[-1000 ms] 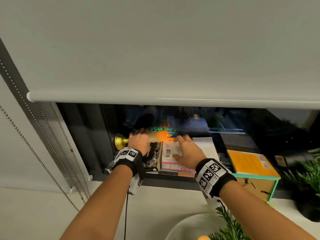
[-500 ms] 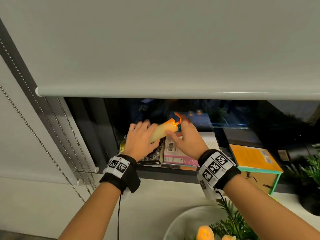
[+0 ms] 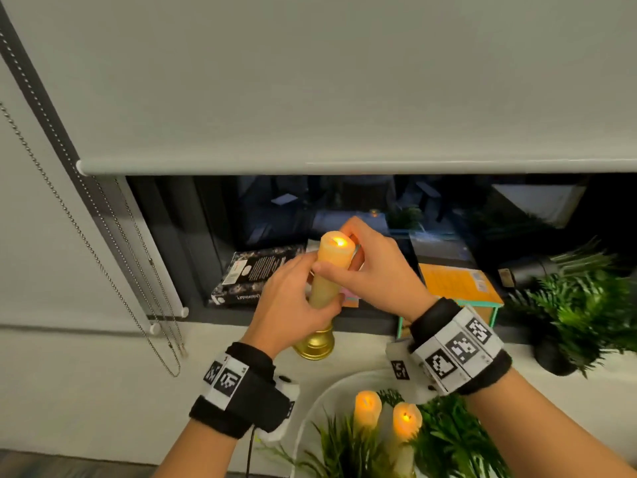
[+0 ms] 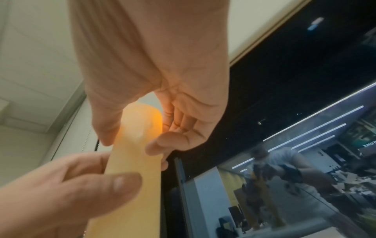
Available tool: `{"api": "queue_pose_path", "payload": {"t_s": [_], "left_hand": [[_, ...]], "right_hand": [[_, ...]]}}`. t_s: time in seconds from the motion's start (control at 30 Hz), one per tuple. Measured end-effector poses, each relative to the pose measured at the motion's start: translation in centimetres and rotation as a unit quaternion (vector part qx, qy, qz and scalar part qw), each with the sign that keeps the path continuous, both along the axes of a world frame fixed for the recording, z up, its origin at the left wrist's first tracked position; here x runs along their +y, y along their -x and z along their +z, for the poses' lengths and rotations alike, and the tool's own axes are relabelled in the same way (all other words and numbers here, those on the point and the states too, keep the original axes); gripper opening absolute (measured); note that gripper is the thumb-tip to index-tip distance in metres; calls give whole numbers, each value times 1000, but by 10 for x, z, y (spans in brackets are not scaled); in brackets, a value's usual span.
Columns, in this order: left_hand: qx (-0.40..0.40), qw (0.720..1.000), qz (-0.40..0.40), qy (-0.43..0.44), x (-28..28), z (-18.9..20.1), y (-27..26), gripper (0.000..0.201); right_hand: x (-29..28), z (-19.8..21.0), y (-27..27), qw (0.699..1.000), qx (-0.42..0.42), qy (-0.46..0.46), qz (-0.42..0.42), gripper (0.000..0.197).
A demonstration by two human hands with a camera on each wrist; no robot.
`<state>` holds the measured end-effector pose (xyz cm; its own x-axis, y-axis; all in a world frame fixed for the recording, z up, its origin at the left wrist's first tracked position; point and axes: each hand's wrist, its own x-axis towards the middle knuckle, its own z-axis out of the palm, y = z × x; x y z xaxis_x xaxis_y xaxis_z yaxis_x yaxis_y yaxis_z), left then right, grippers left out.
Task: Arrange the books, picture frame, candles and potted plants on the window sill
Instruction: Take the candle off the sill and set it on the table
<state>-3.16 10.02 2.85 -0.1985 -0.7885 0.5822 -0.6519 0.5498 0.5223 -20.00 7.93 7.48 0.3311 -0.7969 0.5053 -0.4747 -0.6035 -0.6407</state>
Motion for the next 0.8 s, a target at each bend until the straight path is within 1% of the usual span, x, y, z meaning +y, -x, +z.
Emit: {"api": "queue_pose_path", "payload": {"t_s": [0.03,0.1,0.17,0.23,0.27,0.3,0.33,0.4,0.5,0.57,0.63,0.7,0.8], "left_hand": [[14,1000,-11,-7,11,0,7,49],[24,999,-23,-36,32,-2,18,47],[35,995,-64,-67,52,-7,27,37],[65,985,-134,-84,68,-14,29,25],[92,978,-158,-102,73,-21,28,25],[126,971,-164,-124,76,-29,26,31],[154,966,-150,-143,77,-38,22,37],[171,968,-81,-162,78,-60,16,37],[125,975,32,-180,76,-90,12,29],[73,976,75,-189,76,-105,12,21],[21,978,96,-184,75,-114,12,19],[0,976,101,-190,76,-116,12,19],[-20,974,96,-203,74,-114,13,20]], "right_hand": [[11,2,6,1000,4,2,-2,39],[31,4,17,1000,21,-3,3,39],[50,2,28,999,43,-17,12,38],[64,-4,39,996,70,-39,26,38],[71,-9,44,994,87,-53,37,39],[78,-15,50,991,105,-65,51,41],[85,-22,54,986,129,-77,66,42],[98,-36,62,971,187,-109,97,41],[111,-62,67,936,282,-159,139,43],[118,-79,68,918,317,-183,156,47],[122,-91,69,906,340,-190,165,48],[126,-96,71,897,355,-191,179,48],[129,-86,75,901,337,-185,200,44]]}}
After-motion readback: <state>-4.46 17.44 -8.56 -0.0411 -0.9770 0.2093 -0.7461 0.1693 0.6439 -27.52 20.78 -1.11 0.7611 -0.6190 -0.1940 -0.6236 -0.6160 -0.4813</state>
